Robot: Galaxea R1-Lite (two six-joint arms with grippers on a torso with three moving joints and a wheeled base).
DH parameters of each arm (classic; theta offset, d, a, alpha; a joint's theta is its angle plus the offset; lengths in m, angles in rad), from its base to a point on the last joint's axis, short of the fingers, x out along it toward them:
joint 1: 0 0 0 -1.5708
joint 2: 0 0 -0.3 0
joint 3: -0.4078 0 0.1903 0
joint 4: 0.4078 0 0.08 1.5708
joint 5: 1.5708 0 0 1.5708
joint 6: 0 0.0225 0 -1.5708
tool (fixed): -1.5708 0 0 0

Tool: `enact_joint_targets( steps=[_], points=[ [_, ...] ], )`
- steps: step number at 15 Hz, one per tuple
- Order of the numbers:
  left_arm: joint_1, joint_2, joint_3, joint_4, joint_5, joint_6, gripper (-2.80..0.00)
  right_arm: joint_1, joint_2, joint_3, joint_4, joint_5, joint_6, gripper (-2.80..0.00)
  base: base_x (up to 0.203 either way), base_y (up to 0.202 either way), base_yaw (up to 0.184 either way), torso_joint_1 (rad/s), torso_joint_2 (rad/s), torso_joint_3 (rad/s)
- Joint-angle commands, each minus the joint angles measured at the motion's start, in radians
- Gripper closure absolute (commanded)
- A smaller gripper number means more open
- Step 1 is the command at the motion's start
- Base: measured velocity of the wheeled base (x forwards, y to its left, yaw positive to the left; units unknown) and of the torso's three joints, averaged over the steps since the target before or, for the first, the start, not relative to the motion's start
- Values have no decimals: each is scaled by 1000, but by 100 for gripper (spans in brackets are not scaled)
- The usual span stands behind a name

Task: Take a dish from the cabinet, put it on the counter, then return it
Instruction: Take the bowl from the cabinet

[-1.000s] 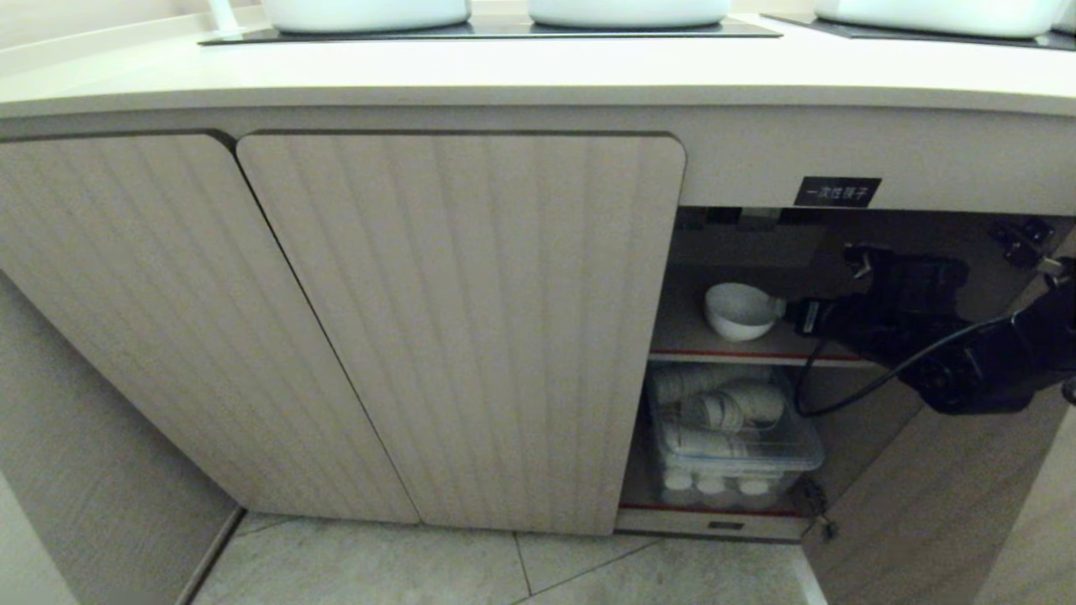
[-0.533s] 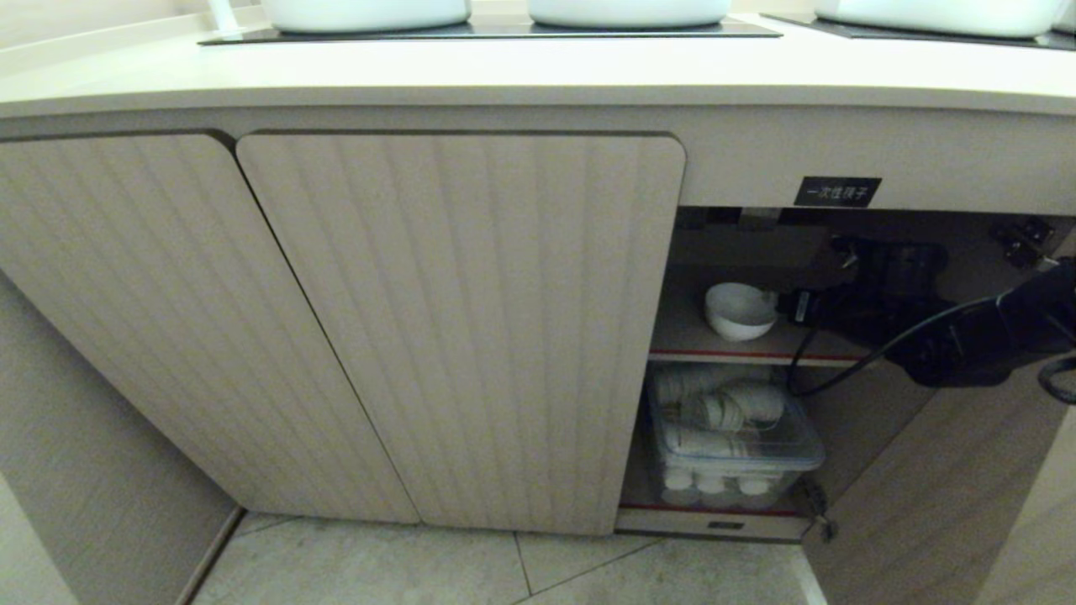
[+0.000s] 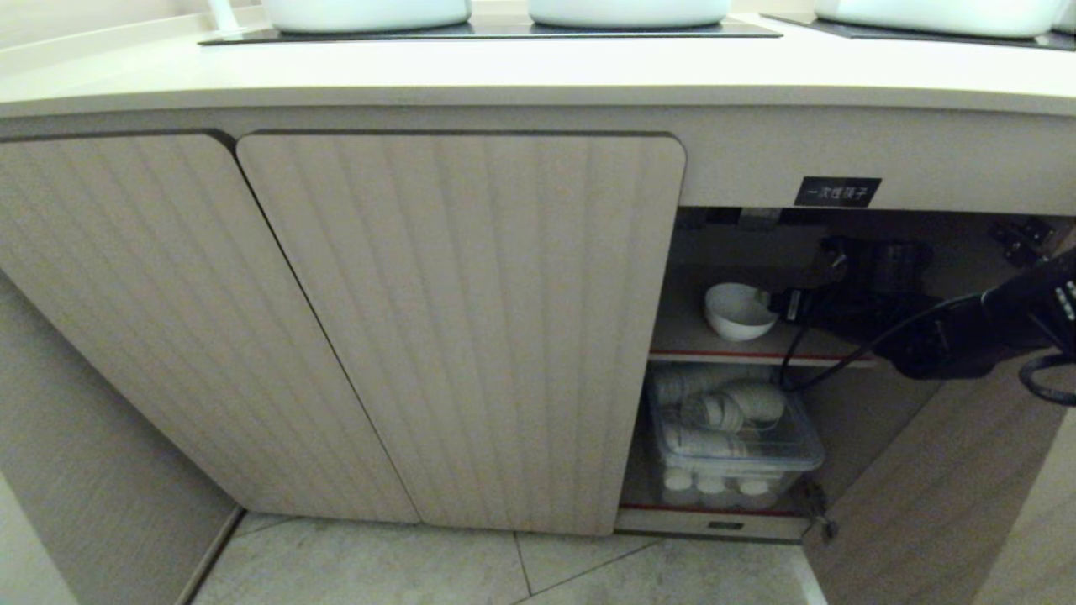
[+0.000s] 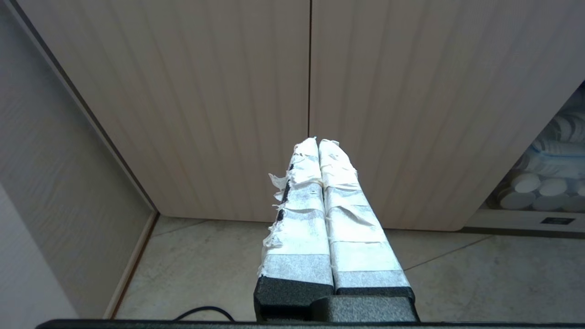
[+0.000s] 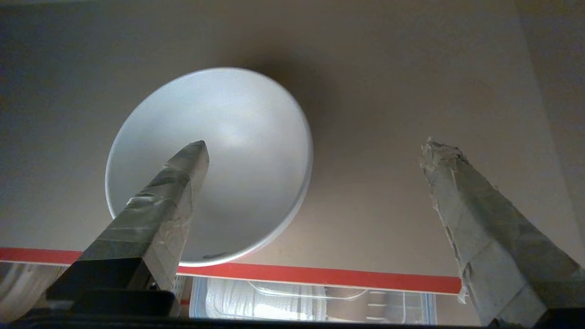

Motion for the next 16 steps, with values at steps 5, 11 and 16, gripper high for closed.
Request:
enact_joint_targets(
  steps=[5, 11, 16],
  points=[
    [0, 0, -1, 0, 0, 0, 0, 15, 18, -31, 49, -2, -4, -280, 0, 0, 0, 0, 0, 0],
    [0, 0, -1, 0, -1, 0, 0, 19, 33, -112, 155, -13, -12, -280, 0, 0, 0, 0, 0, 0],
    [0, 0, 0, 0, -1, 0, 0, 33, 56, -114, 176, -95, -13, -280, 0, 0, 0, 0, 0, 0]
  ],
)
